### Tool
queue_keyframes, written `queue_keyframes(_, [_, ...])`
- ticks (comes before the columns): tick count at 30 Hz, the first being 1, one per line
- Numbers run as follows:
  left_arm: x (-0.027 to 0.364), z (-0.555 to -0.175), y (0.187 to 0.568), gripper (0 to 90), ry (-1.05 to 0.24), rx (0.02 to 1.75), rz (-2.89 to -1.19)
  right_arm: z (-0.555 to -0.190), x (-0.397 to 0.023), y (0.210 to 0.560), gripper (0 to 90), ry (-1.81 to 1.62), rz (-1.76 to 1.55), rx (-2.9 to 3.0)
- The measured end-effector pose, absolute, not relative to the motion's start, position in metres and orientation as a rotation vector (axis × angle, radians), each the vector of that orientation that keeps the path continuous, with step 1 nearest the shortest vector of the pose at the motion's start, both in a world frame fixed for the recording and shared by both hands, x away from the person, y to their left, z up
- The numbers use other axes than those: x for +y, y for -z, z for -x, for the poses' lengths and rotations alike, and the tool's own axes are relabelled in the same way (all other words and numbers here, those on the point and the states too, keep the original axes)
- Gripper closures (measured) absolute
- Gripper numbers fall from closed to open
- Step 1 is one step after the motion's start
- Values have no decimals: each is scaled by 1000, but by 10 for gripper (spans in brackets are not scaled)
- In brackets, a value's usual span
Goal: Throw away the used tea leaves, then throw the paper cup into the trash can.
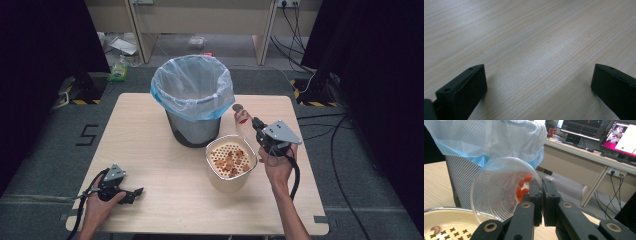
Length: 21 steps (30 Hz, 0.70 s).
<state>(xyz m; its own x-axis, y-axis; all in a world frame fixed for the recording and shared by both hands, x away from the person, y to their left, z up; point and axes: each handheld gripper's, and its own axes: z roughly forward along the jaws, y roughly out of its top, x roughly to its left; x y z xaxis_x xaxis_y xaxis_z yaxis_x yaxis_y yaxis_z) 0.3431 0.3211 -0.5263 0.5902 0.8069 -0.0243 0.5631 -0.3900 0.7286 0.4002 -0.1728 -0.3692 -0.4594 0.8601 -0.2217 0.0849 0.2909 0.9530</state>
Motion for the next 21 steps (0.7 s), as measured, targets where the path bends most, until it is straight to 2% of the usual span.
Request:
queue_keyframes(8, [321,-343,526,0,-438,1082,-2105,-406,-181,360,876,-1280,-890,1773])
queue_keyframes(21, [321,-343,526,0,-438,1082,-2106,-424,-192,316,876,-1283,-908,1736])
